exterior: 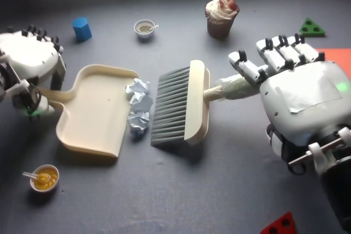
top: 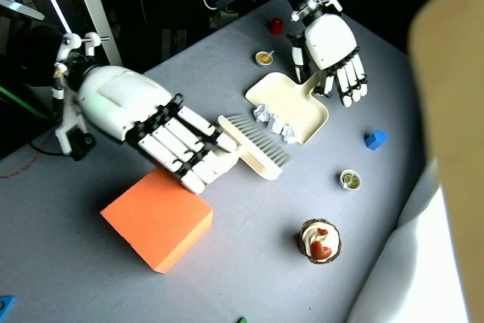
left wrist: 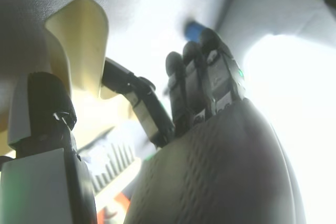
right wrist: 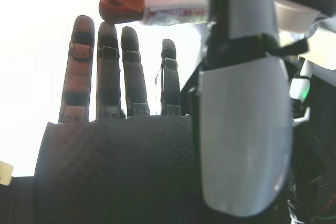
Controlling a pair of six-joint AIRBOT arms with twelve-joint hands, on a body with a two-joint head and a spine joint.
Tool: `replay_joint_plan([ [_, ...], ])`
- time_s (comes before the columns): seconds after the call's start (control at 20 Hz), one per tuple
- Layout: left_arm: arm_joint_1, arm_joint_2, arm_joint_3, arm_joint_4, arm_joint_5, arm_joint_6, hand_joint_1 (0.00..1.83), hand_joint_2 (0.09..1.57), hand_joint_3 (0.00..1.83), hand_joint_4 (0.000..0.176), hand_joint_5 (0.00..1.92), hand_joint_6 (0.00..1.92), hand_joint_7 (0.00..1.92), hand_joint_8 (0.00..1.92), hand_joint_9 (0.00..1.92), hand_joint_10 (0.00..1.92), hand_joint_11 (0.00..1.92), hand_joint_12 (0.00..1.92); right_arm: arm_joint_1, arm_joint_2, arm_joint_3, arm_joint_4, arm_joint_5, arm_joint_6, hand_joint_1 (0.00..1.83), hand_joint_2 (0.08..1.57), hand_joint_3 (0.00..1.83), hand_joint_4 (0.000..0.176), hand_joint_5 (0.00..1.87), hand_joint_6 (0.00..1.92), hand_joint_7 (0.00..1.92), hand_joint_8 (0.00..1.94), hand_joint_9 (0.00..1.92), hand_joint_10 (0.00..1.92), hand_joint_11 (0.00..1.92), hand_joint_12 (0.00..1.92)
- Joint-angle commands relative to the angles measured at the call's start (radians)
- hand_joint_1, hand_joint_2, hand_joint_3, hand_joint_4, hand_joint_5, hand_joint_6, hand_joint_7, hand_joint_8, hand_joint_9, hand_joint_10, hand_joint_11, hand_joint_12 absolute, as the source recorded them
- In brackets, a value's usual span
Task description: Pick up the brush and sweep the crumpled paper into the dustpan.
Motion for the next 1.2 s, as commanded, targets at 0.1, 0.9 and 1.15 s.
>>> replay_joint_plan([
  [0.1, -0.032, 0.000, 0.027, 0.048, -0.050, 0.015, 1.08, 1.10, 0.00, 0.038, 1.01, 0.93, 0.30, 0.00, 0.22, 0.01, 0.15, 0.28, 0.013, -0.007, 0.016, -0.111, -0.095, -0.002, 1.19, 0.93, 0.01, 0.000, 0.20, 0.00, 0.12, 0.00, 0.19, 0.00, 0.22, 0.03],
  [0.9, -0.086, -0.035, 0.070, 0.060, -0.020, 0.042, 1.06, 1.10, 0.00, 0.065, 1.01, 0.94, 0.31, 0.00, 0.23, 0.01, 0.09, 0.46, -0.029, -0.148, 0.212, -0.230, -0.083, 0.072, 1.19, 0.95, 0.01, 0.000, 0.22, 0.01, 0.14, 0.00, 0.19, 0.01, 0.22, 0.02],
  [1.15, -0.092, -0.035, 0.070, 0.061, -0.015, 0.042, 1.08, 1.09, 0.00, 0.034, 1.03, 0.90, 0.31, 0.00, 0.25, 0.00, 0.12, 0.50, -0.036, -0.179, 0.256, -0.238, -0.076, 0.101, 1.21, 0.95, 0.00, 0.000, 0.24, 0.01, 0.16, 0.00, 0.20, 0.00, 0.22, 0.02],
])
